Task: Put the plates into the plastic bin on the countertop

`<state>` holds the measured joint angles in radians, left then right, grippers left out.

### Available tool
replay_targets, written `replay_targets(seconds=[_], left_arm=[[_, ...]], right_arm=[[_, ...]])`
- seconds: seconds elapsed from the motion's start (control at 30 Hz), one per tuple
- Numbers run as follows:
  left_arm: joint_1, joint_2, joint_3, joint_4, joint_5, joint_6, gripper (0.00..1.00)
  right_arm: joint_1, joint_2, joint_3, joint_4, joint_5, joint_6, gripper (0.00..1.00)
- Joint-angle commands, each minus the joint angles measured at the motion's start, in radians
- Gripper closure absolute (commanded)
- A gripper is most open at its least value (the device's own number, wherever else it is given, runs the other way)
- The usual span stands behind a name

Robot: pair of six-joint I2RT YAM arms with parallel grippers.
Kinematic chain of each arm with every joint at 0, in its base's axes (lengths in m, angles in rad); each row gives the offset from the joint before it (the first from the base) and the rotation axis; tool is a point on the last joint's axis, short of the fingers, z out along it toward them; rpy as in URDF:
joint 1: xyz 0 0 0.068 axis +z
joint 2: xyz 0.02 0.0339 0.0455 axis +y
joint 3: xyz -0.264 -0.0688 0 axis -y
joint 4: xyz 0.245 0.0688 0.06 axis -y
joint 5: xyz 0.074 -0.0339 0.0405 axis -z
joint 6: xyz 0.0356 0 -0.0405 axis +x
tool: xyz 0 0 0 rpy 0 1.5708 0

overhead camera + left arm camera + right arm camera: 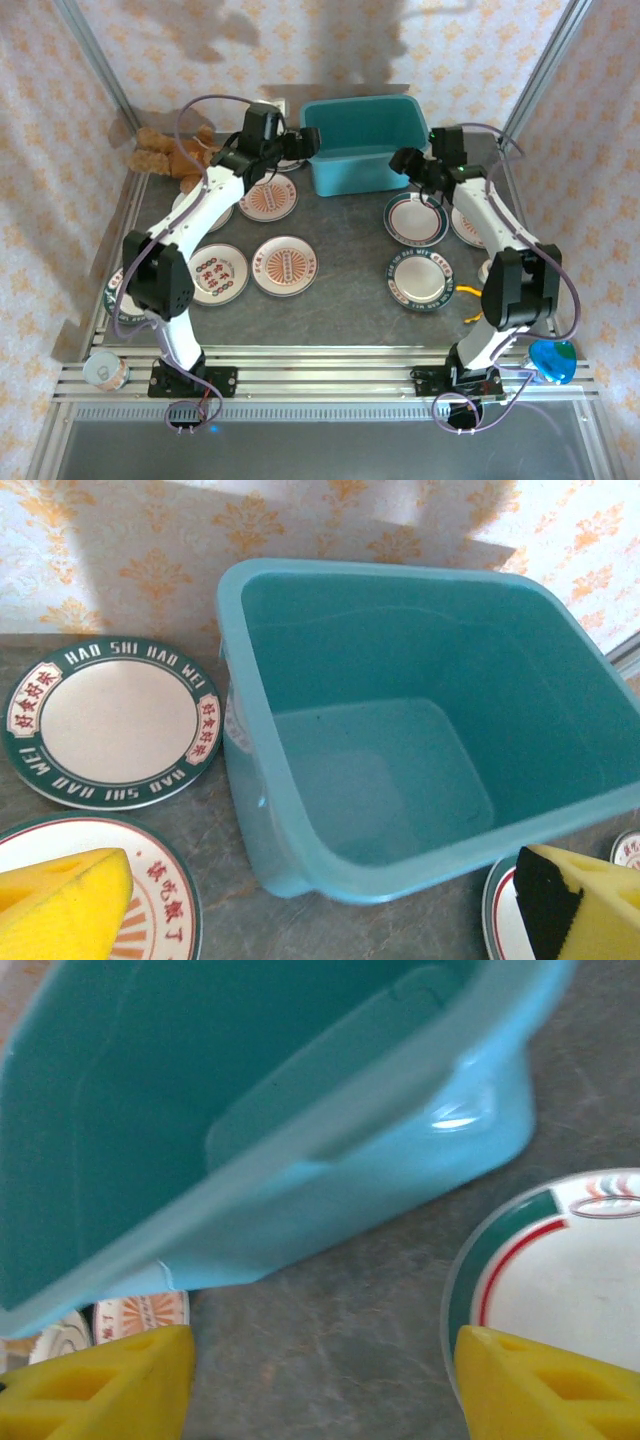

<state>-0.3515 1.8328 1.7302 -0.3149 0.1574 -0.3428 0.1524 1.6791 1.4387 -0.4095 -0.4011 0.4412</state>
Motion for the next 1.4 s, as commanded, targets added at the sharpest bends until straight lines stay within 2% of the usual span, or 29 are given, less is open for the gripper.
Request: replay_targets(seconds=[0.0, 0.1, 0.37, 0.83, 1.03, 1.23, 1.37], left_arm=[[0.018, 0.069, 0.131, -0.133, 0.008, -0.080, 0.01], [0.022, 0.127, 0.189, -0.157, 0.008, -0.079, 0.01], [0.032, 0.167, 0.201, -0.151, 0.027, -0.090, 0.01], [0.043, 0.116, 0.142, -0.148, 0.005, -0.090, 0.01], [0.061, 0.090, 0.107, -0.148, -0.012, -0.089, 0.01], [0.074, 0.082, 0.069, -0.132, -0.015, -0.091, 0.01], [0.075, 0.082, 0.065, -0.133, -0.009, -0.097, 0.01]], right_arm=[[0.035, 0.088, 0.126, -0.138, 0.095, 0.122, 0.29], [0.062, 0.147, 0.203, -0.157, 0.104, 0.160, 0.28], [0.097, 0.260, 0.326, -0.163, 0.132, 0.215, 0.26], [0.111, 0.446, 0.580, -0.266, 0.144, 0.211, 0.25], [0.113, 0.534, 0.732, -0.392, 0.162, 0.128, 0.33], [0.113, 0.526, 0.738, -0.443, 0.171, 0.061, 0.45], [0.113, 0.517, 0.746, -0.475, 0.169, 0.038, 0.48]])
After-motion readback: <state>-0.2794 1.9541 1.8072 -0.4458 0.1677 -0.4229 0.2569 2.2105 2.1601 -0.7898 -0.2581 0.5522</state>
